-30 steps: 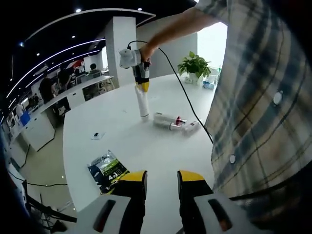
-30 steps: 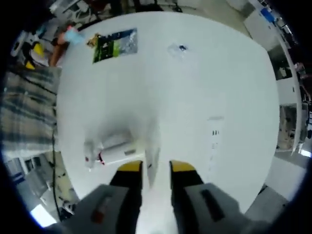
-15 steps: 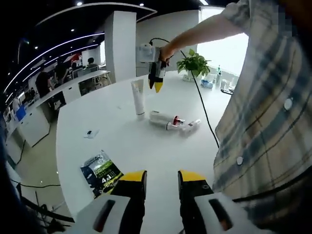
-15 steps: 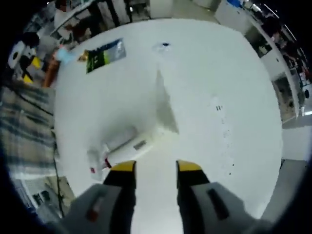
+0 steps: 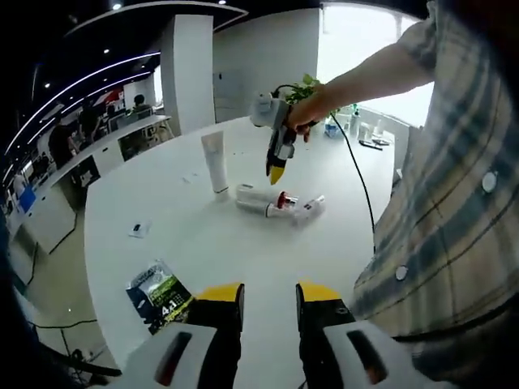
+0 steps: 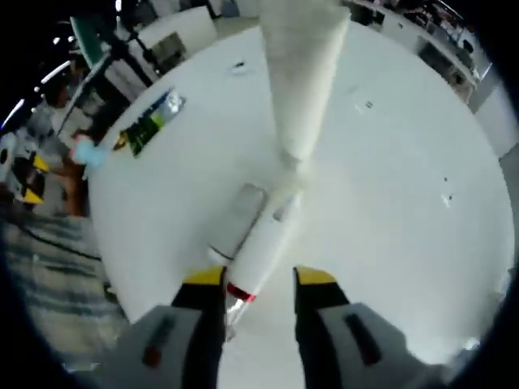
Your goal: Arrange the skincare products in the storage area until every visible bottle or jar stands upright without overlapping.
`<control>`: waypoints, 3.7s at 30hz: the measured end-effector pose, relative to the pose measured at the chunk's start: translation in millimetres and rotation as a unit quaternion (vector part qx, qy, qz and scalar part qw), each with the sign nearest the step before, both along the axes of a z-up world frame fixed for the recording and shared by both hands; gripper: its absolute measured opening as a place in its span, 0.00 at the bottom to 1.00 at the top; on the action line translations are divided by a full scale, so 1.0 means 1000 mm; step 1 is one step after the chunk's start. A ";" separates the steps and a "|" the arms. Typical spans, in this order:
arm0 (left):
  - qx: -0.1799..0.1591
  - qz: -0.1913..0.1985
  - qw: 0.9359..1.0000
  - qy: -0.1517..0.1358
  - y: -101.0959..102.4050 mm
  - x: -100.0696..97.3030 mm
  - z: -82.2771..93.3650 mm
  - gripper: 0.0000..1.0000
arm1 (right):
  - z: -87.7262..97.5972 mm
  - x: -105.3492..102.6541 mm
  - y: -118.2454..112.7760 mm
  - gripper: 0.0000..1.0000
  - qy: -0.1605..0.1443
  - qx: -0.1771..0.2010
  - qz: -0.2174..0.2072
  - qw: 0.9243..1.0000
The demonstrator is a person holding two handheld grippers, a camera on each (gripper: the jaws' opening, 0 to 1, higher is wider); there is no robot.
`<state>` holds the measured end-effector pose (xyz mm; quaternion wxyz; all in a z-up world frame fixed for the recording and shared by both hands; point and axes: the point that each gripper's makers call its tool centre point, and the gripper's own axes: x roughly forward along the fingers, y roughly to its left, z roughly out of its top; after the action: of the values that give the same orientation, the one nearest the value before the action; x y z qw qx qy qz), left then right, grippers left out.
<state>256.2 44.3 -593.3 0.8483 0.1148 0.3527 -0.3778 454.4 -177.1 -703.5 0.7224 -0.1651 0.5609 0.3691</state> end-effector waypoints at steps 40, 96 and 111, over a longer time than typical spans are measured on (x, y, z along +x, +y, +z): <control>0.011 0.046 0.998 0.038 -0.002 -0.056 -0.003 0.25 | -0.044 -0.001 0.004 0.24 0.016 0.041 -0.137 0.990; 0.074 -0.113 0.985 -0.104 -0.055 0.014 -0.034 0.60 | 0.063 -0.174 0.115 0.24 0.298 0.364 -0.202 0.859; 0.162 -0.303 0.923 -0.170 -0.079 0.014 -0.051 0.51 | 0.086 -0.216 0.147 0.25 0.382 0.335 -0.103 0.855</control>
<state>270.1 -34.3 -644.0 0.7102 0.4149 0.2076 -0.5295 238.2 -29.7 -617.6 0.4970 0.2993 0.6489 0.4922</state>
